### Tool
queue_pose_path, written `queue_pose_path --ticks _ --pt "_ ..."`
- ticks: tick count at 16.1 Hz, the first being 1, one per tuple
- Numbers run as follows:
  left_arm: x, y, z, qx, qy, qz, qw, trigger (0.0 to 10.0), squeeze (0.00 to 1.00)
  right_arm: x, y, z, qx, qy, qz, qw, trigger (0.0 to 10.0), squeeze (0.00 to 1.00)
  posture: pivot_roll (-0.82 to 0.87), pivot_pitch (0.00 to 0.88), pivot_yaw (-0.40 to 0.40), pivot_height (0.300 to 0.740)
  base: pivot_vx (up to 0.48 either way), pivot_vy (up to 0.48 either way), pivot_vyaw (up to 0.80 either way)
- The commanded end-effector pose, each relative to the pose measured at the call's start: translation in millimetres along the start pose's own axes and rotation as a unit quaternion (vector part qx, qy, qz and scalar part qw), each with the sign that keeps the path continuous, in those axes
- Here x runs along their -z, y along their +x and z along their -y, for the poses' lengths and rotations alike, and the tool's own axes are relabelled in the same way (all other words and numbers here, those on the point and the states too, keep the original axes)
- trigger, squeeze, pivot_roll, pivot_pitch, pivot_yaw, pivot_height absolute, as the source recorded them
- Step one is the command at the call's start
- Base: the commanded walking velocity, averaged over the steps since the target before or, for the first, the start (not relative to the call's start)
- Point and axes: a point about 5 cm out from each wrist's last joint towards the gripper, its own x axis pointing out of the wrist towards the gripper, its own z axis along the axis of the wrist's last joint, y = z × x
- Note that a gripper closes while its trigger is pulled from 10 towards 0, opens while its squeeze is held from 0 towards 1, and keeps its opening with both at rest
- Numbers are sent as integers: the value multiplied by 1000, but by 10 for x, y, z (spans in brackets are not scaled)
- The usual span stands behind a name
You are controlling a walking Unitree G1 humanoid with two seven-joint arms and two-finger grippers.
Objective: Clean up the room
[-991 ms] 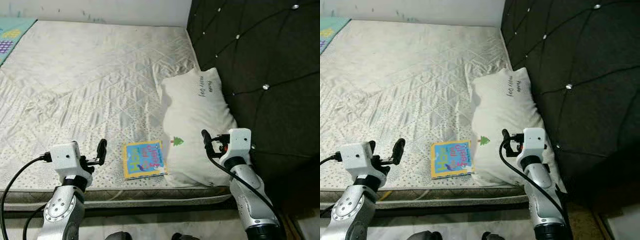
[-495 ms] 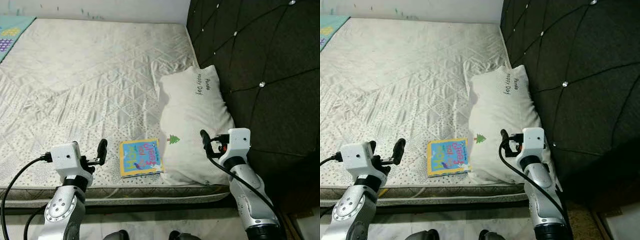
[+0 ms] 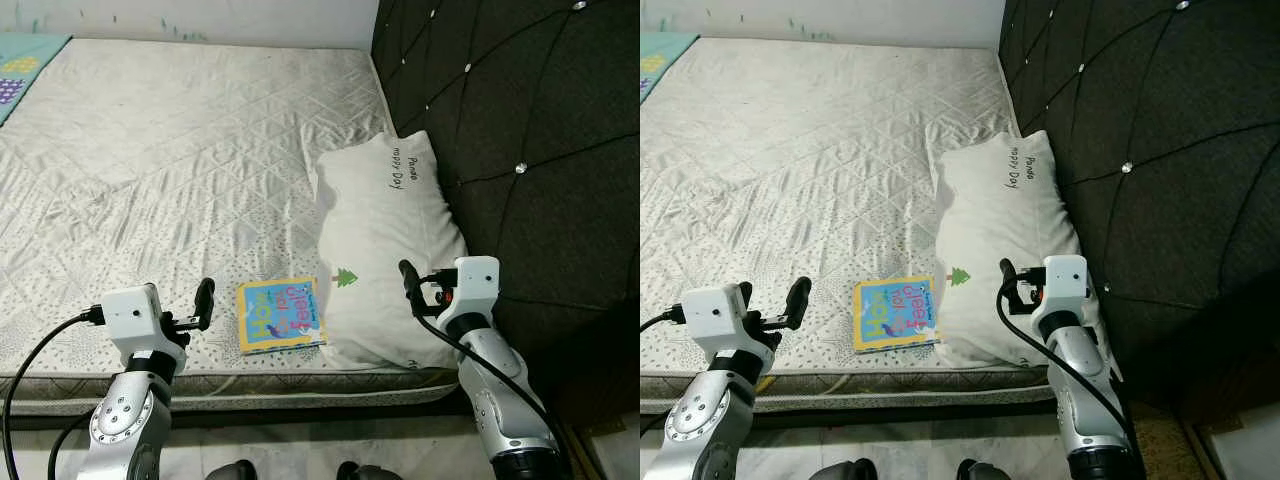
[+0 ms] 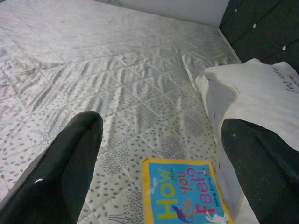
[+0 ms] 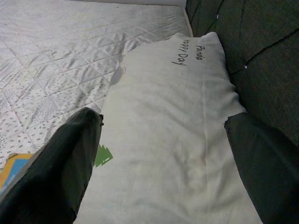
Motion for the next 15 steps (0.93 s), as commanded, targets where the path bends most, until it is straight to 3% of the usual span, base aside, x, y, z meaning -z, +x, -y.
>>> queue_pose_path --ticks 1,11,15 --pt "5 -10 0 -5 3 -5 1000 10000 0 -27 -15 18 0 1 2 1000 10000 0 25 167 -50 699 0 0 0" --pt "3 1 -1 -9 3 -4 1000 10000 0 -32 -10 10 -5 -3 3 1000 10000 0 23 169 -55 605 0 0 0" --pt "-1 1 -9 -13 4 -2 1000 10000 0 -37 -4 6 -8 -7 4 1000 10000 0 23 169 -55 605 0 0 0"
